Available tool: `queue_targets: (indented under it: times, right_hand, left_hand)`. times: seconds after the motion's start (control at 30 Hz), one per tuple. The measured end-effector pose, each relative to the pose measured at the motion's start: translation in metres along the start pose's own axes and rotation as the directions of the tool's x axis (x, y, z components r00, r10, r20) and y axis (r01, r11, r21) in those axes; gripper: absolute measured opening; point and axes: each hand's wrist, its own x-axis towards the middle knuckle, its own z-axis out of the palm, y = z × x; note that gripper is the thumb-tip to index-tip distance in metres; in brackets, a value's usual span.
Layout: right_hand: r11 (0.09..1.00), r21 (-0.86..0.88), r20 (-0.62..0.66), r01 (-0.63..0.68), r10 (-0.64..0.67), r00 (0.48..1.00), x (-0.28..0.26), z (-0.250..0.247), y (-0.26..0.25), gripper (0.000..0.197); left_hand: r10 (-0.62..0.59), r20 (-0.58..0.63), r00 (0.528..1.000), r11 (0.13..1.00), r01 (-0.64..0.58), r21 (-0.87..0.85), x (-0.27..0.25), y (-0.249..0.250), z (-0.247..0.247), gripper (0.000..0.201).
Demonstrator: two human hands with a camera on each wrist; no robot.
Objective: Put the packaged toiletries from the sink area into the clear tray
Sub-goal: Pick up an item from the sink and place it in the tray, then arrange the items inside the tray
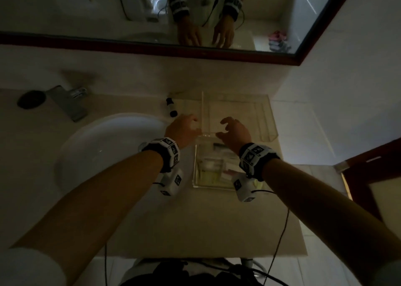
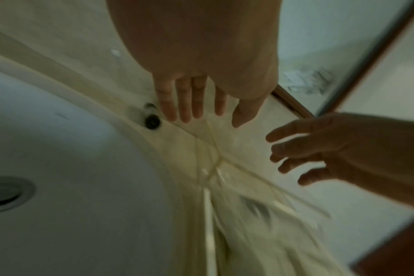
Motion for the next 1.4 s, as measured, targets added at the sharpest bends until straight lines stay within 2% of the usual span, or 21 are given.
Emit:
queue_targets:
  times: [0.13,0.27,0.43,0.67,0.9,1.1,1.17,1.3,1.4]
  right_hand:
    - [0.999,0.041,0.027,0.000,-0.001,1.000,0.015,0.015,-0.035,0.048]
    - [0.997,0.080,0.059,-0.004,0.000,0.998,0.029,0.032,-0.060,0.047]
    - [0.989,0.136,0.101,-0.063,0.049,0.994,0.055,0.056,-0.087,0.047]
    - [0.970,0.202,0.125,-0.137,0.114,0.986,0.089,0.085,-0.120,0.045]
    - [0.974,0.119,0.122,-0.191,0.177,0.977,0.111,0.101,-0.136,0.048]
    - [0.976,-0.012,0.116,-0.217,0.216,0.969,0.119,0.108,-0.144,0.042]
    - [0.968,-0.036,0.118,-0.247,0.250,0.961,0.119,0.108,-0.145,0.046]
    - [0.943,-0.044,0.131,-0.330,0.333,0.934,0.122,0.111,-0.149,0.067]
    - [0.944,-0.061,0.158,-0.324,0.330,0.931,0.124,0.114,-0.149,0.058]
  left_hand:
    - [-0.109,-0.093,0.990,0.987,0.097,-0.130,0.007,-0.027,-0.028,0.051]
    - [-0.178,-0.119,0.977,0.971,0.155,-0.182,0.017,-0.054,-0.048,0.050]
    - [-0.238,-0.078,0.968,0.955,0.218,-0.200,0.031,-0.085,-0.063,0.055]
    - [-0.290,-0.061,0.955,0.914,0.258,-0.315,0.049,-0.123,-0.066,0.061]
    - [-0.267,-0.048,0.962,0.906,0.234,-0.353,0.061,-0.142,-0.067,0.057]
    - [-0.253,-0.057,0.966,0.916,0.220,-0.336,0.064,-0.154,-0.072,0.050]
    - [-0.244,-0.054,0.968,0.920,0.213,-0.329,0.065,-0.157,-0.072,0.047]
    - [-0.215,-0.056,0.975,0.929,0.187,-0.319,0.062,-0.161,-0.071,0.043]
    - [-0.184,-0.060,0.981,0.934,0.156,-0.321,0.061,-0.162,-0.069,0.038]
